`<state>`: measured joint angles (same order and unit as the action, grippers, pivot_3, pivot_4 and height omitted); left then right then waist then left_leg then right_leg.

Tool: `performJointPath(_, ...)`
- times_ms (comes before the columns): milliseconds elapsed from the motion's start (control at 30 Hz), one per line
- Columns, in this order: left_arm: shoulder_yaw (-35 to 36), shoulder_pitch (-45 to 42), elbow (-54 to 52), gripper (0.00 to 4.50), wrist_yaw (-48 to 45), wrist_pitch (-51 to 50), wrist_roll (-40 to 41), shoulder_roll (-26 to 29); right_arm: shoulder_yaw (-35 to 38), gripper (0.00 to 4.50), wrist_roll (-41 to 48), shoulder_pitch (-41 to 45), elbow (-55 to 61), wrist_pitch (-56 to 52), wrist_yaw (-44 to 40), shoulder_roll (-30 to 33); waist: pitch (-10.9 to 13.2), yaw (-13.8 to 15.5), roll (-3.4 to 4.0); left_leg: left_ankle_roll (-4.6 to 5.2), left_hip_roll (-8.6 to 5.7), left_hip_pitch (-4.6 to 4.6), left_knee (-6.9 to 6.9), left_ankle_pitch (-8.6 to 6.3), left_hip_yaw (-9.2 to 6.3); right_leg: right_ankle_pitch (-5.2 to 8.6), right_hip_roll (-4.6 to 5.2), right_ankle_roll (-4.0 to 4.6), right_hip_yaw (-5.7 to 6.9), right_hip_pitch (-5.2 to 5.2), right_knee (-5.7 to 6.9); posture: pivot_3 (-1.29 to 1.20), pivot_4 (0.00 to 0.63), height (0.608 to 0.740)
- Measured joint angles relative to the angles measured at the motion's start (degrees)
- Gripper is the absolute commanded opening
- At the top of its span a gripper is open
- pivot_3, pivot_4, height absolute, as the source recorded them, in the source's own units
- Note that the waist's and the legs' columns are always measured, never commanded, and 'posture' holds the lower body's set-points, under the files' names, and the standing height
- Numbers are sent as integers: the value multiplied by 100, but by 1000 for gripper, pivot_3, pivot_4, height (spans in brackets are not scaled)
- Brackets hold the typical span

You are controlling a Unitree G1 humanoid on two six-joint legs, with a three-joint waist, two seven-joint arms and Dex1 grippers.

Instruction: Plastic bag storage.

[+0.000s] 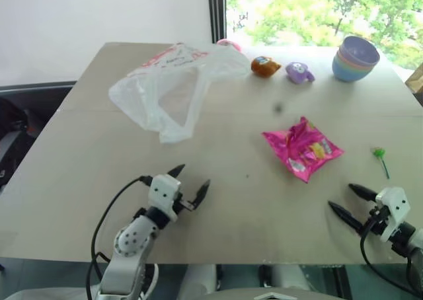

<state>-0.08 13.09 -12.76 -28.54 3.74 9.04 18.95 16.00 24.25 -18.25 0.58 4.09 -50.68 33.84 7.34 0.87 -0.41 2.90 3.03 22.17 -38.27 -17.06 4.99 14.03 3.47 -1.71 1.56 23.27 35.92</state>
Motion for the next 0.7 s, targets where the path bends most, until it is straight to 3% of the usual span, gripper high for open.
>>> performJointPath(700, -38, 113, 0, 4500, 4, 187, -49, 1, -10, 4396, -19, 338, -3, -18, -40, -47, -2, -3, 3, -1, 2, -11, -5, 1, 14, -4, -14, -7, -17, -1, 12, 0, 150, 740)
